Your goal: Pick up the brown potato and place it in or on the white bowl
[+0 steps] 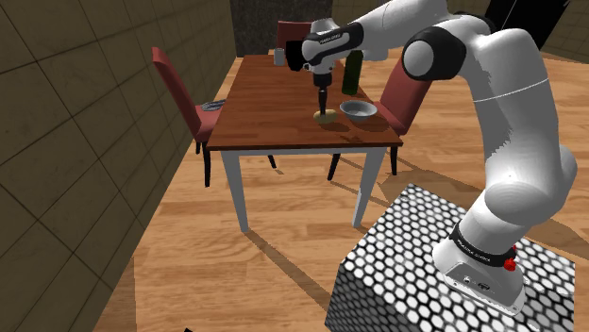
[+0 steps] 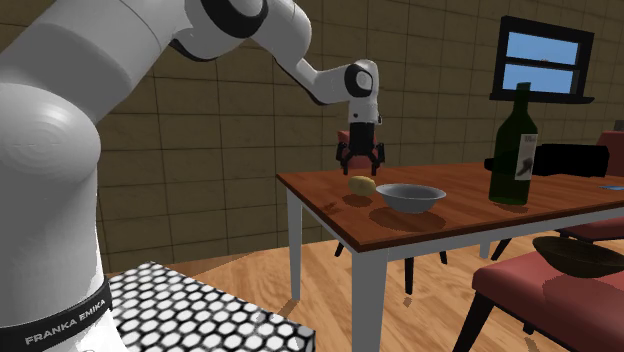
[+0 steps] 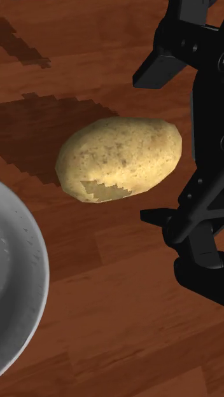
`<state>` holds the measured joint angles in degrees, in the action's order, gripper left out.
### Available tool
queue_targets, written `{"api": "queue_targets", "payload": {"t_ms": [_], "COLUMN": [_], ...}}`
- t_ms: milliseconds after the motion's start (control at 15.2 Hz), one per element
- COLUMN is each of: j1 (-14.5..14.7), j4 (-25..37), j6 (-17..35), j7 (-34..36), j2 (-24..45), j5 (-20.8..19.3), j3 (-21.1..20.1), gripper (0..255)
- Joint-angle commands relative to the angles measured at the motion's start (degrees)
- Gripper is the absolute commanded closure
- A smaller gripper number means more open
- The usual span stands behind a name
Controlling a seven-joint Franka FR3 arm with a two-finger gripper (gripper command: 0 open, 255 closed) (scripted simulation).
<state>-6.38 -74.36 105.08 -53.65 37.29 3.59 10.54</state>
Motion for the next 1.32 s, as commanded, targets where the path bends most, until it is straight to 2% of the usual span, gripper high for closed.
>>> {"api": "queue_targets", "payload": {"t_ms": [0,330,792,858,1254], "j1": [-0.09,-0.07,-0.07,-0.07,-0.08], "j4": [-0.42,-3.03,-3.01,-3.01,-2.93], "j6": [1.08,4.27,4.25,4.25,4.21], "j7": [-0.25,-0.35,-0.35,-0.35,-0.35], "j2": [0.68,1.27,1.27,1.27,1.30], "j5": [0.09,0.22,0.22,0.22,0.22], "j3": [-0.10,-0.17,-0.17,-0.17,-0.17], "gripper": [0,0,0,255,255]}}
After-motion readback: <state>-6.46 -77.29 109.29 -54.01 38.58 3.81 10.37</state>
